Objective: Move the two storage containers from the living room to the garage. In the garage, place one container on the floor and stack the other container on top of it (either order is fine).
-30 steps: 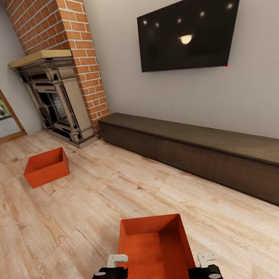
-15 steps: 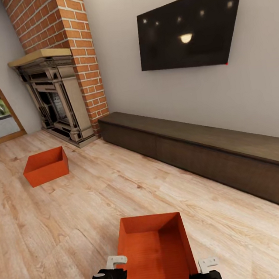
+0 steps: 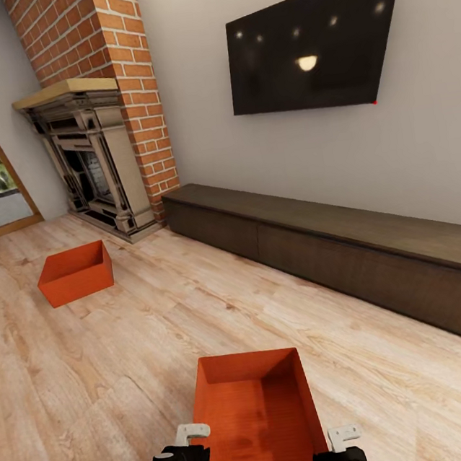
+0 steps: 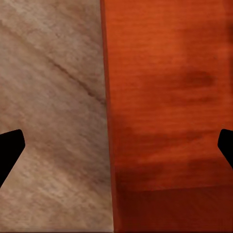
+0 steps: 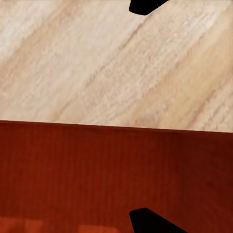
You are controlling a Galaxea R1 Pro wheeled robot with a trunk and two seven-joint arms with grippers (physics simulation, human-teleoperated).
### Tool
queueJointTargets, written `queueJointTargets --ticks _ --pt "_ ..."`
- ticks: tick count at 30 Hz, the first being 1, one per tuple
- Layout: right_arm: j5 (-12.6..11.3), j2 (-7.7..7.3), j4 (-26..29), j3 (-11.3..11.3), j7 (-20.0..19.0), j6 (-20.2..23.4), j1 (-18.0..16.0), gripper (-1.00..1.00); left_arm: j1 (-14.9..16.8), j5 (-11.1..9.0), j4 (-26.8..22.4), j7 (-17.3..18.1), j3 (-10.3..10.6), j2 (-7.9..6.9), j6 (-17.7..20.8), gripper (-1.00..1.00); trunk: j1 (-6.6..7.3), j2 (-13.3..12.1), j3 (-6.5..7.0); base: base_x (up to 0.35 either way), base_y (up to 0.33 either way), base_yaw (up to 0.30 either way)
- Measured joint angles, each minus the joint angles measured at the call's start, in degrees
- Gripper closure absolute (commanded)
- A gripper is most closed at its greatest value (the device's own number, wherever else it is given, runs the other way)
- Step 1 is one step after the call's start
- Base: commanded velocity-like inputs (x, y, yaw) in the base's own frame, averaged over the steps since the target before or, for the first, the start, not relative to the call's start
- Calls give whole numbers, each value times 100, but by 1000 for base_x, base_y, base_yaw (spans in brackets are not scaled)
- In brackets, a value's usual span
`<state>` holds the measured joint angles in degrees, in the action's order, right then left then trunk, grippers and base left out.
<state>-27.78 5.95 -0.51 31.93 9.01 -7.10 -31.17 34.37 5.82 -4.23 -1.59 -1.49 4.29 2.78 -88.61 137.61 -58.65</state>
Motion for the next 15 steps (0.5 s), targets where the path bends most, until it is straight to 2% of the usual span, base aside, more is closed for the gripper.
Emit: queueJointTargets --ticks 13,15 --pt "1 0 3 2 0 -2 0 -100 0 0 123 0 0 0 0 -100 0 0 0 0 0 0" --pt "2 0 3 1 0 -2 0 -100 0 0 125 0 0 0 0 -100 -43 79 -35 0 0 0"
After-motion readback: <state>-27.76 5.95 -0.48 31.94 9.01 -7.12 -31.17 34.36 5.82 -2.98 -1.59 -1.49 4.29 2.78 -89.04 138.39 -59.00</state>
